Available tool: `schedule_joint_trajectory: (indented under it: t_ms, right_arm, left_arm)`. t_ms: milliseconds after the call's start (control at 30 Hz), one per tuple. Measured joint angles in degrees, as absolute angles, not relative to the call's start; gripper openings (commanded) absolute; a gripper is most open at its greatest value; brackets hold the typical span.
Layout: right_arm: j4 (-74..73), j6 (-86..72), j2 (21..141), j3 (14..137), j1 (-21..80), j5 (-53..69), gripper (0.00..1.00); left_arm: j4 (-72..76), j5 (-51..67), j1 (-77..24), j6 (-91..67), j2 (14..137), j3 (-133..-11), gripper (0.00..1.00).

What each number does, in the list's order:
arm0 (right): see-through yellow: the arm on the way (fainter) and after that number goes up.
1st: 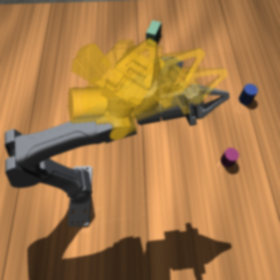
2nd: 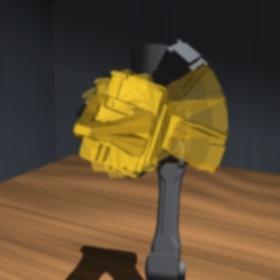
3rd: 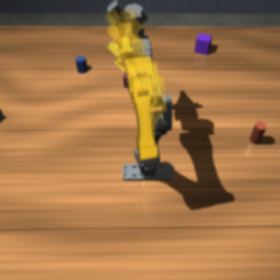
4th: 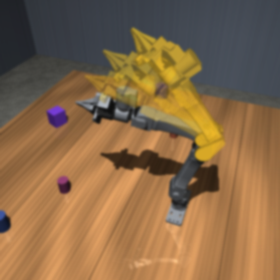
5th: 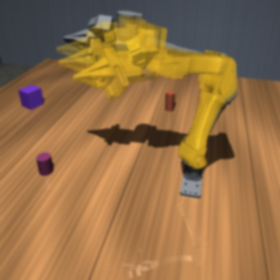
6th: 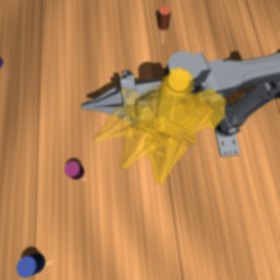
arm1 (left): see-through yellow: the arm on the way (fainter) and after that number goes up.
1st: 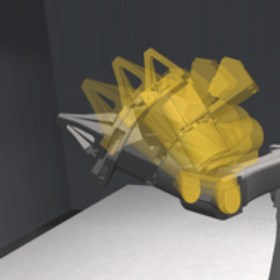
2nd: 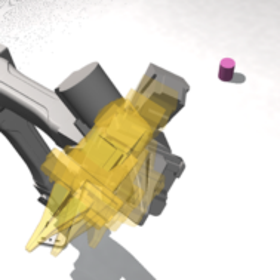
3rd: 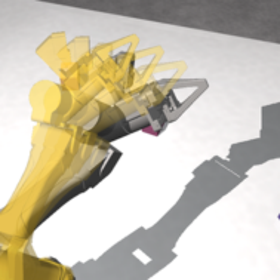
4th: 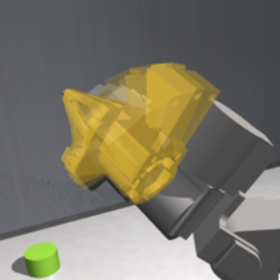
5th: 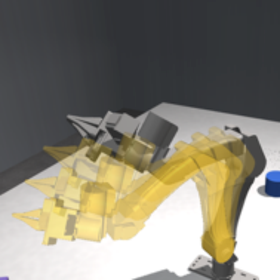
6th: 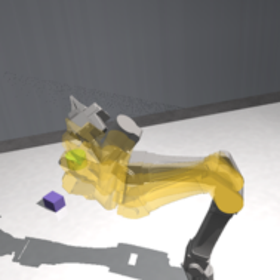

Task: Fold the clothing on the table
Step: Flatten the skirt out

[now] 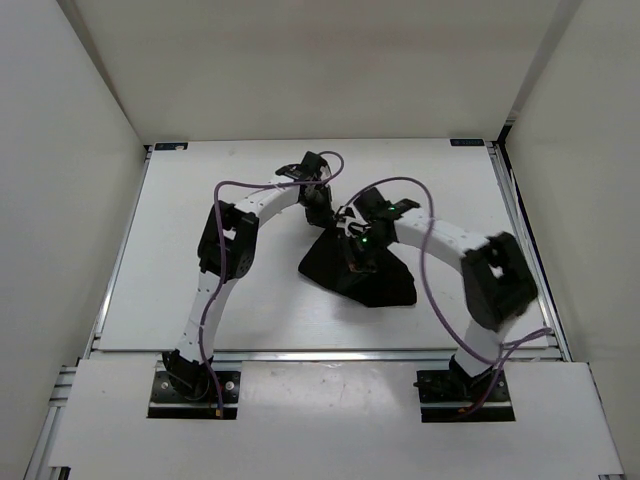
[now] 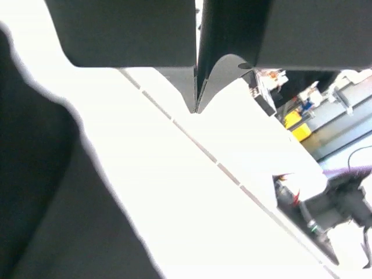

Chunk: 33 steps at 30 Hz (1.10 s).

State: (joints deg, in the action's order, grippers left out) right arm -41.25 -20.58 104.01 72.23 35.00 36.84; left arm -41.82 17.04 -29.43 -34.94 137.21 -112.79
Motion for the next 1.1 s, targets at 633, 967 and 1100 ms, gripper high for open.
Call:
schedule_joint_trajectory:
  t_ms: [633, 967, 1100]
  right_arm:
    - [-24.69, -28.32, 106.37, 62.96, 22.96, 30.55, 0.0]
    - [-18.7, -31.44, 113.91, 68.03, 26.76, 29.85, 0.01]
    - [-17.34, -32.18, 115.02, 68.58, 28.38, 32.16, 0.0]
  left_arm:
    - [-41.93, 16.45, -28.45, -35.81, 137.21, -112.86, 0.0]
    - [-41.58, 16.08, -27.59, -35.81, 136.07, -110.98, 0.0]
    - [-41.56, 16.05, -27.49, -35.79, 136.05, -110.93, 0.0]
